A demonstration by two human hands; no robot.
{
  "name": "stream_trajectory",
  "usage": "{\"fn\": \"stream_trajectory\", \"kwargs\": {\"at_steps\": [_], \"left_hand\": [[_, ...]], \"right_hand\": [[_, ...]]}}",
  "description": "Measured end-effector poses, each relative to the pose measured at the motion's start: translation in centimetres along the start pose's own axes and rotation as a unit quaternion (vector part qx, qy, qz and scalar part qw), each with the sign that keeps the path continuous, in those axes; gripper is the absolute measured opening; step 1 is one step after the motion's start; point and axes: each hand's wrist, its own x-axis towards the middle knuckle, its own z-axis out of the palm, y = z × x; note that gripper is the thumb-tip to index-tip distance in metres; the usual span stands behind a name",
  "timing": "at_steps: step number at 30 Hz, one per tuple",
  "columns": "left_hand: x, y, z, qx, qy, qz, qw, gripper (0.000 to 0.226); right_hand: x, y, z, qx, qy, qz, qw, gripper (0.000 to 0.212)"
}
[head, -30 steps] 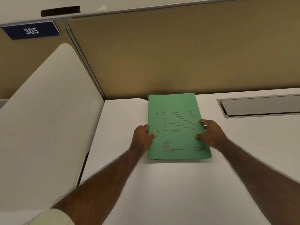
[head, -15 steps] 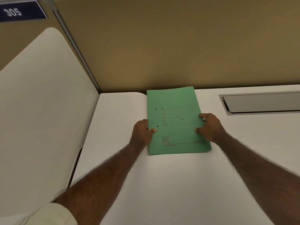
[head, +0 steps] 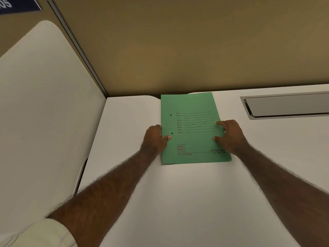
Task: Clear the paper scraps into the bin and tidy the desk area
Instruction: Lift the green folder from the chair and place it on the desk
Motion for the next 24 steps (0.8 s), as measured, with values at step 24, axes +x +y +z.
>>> {"fn": "stream_trajectory", "kwargs": {"at_steps": [24], "left_hand": [[-8.7,-0.1,-1.5,0.054,-0.021,0.065,0.996,0.051]], "right_hand": [[-8.4,1.9,-1.0,-0.011,0.011,0.004,1.000,0.072]]}}
